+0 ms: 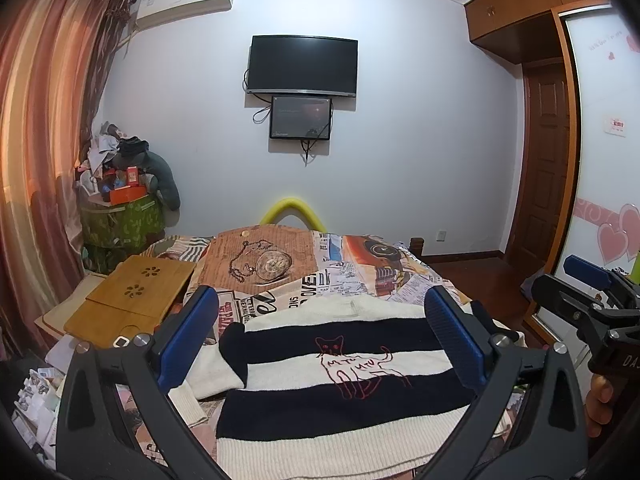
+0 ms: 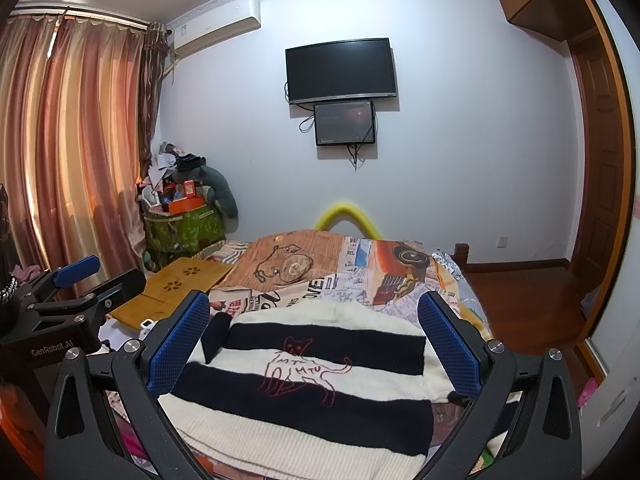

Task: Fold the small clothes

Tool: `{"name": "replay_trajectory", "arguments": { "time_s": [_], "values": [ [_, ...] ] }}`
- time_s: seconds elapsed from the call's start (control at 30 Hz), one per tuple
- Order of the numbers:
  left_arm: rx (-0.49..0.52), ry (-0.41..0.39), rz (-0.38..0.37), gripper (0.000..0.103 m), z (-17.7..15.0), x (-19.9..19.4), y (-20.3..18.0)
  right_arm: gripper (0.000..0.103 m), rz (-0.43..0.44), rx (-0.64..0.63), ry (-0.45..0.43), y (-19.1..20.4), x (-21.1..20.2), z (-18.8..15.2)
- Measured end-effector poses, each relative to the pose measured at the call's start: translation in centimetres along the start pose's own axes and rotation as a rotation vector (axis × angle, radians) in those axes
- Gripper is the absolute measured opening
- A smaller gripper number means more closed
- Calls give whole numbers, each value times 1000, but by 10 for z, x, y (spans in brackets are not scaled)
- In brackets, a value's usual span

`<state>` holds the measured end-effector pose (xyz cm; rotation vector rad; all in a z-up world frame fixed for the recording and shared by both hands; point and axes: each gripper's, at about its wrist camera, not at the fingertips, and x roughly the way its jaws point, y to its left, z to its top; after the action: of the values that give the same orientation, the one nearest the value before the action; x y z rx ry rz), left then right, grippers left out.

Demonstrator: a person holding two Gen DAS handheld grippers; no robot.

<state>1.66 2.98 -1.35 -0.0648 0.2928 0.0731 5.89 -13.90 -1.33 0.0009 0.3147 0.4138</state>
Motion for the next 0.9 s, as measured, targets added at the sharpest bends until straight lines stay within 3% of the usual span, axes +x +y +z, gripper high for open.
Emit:
{"name": "replay_trajectory", "arguments": {
  "time_s": [0.43,0.57,0.77,0.9],
  "values": [
    [45,17,11,103,8,41,6,103,-23,-15,47,-13,32,2],
    [63,35,30,103,13,75,12,103,-41,-6,70,-26,49,4],
    [2,149,34,103,15,147,36,103,-87,-28,110,-44,86,3],
    [-4,232,92,103,11,203,52,103,-112,-40,173,-58,120,-4]
  ]
}}
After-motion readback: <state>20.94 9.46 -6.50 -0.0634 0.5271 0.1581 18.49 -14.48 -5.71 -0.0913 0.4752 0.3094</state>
